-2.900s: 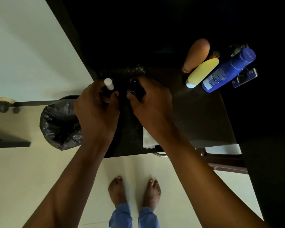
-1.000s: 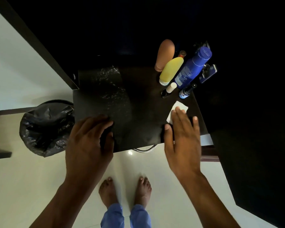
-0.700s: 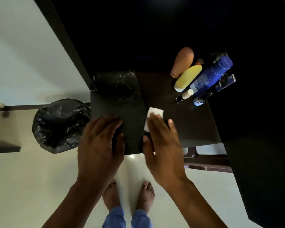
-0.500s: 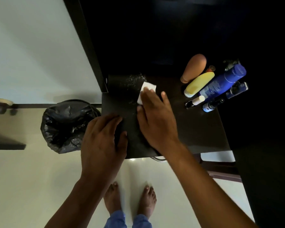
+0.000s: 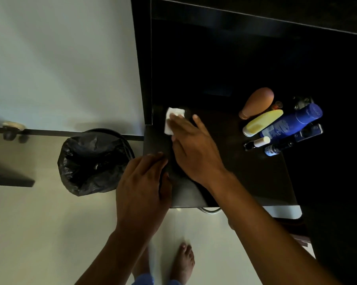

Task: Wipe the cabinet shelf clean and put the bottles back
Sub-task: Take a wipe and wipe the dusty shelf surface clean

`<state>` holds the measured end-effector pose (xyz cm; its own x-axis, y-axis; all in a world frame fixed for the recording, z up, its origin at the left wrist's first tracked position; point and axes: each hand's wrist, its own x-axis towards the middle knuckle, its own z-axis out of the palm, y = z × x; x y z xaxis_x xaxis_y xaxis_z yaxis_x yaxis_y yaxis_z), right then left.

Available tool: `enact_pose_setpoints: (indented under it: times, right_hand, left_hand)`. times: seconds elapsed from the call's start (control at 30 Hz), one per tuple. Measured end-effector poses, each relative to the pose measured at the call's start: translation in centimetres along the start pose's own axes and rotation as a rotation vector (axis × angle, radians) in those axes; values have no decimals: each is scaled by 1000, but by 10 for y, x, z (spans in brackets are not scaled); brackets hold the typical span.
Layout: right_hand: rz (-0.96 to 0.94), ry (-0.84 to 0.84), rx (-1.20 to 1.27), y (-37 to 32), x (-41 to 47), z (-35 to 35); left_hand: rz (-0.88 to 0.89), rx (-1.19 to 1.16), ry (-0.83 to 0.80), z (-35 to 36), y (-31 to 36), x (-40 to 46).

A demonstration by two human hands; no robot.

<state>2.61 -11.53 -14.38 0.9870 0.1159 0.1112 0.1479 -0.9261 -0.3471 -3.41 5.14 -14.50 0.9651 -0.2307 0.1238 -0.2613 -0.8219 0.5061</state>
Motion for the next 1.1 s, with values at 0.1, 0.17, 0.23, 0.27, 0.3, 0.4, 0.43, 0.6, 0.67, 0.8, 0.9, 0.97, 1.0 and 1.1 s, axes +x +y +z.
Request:
enact_pose_setpoints:
  times: [0.1, 0.17, 0.23, 0.27, 0.3, 0.4, 0.43, 0.6, 0.67, 0.8, 0.9, 0.97, 1.0, 1.1]
  right_hand:
    - [154, 40, -70, 16, -11, -12]
    - [232, 73, -96, 26, -5, -17]
    - [258, 95, -110, 27, 9, -14]
    - [246, 92, -113, 23, 18, -9]
    - [216, 83, -105, 17, 26, -3]
    - [68, 39, -70, -3, 50, 14]
    - [19, 11, -76, -10, 54, 16]
    - [-24, -57, -158, -4, 35, 11]
    - [101, 7, -156, 14, 21, 5]
    - [244, 38, -147, 25, 4, -4]
    - [88, -51, -102, -1, -14, 1]
    - [11, -96, -79, -10, -25, 2]
    - [-2, -94, -82, -8, -25, 1]
    - [53, -35, -48, 2, 0, 0]
  left_hand:
    - [6, -16, 15, 3, -1, 0]
    - [18, -12, 15, 4, -1, -1]
    - [24, -6, 6, 5, -1, -2]
    - [27, -8, 3, 5, -1, -2]
    - [30, -11, 4, 4, -2, -2]
    - [38, -16, 12, 5, -2, -1]
    - [38, -19, 11, 5, -2, -1]
    - [36, -44, 11, 6, -3, -1]
    - [34, -53, 18, 7, -3, 0]
    - [37, -62, 19, 9, -4, -2]
    - [31, -67, 28, 11, -2, -2]
    - [22, -66, 25, 12, -1, -2]
    - [22, -66, 24, 12, -1, -2]
    - [29, -67, 11, 13, -3, -5]
